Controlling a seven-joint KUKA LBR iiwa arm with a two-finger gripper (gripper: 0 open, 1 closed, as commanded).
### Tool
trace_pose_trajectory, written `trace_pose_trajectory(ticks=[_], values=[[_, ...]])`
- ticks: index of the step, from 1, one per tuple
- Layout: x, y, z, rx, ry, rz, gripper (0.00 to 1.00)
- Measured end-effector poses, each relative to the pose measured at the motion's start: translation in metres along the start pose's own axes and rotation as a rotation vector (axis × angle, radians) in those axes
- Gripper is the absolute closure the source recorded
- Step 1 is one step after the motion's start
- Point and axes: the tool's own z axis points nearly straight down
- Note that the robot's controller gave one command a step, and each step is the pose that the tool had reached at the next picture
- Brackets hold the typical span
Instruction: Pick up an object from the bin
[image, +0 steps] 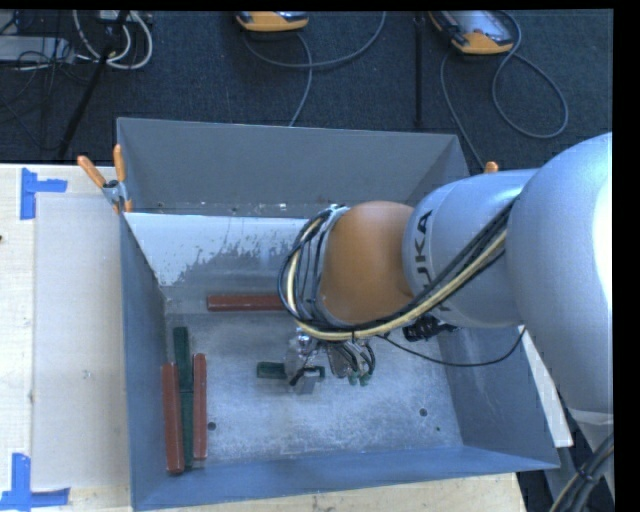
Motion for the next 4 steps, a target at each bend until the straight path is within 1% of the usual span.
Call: trace_pose_trajectory(ticks=[1, 2, 3, 4], values=[[0.0, 0.0, 0.0, 0.0, 0.0, 0.0, 0.0], [-0.035, -0.023, 0.023, 0.001, -0.004, 0.007, 0.0], [-0.034, -0.022, 0.021, 0.0, -0.002, 0.007, 1.0], [-0.034, -0.022, 0.022, 0.0, -0.002, 0.007, 0.0]])
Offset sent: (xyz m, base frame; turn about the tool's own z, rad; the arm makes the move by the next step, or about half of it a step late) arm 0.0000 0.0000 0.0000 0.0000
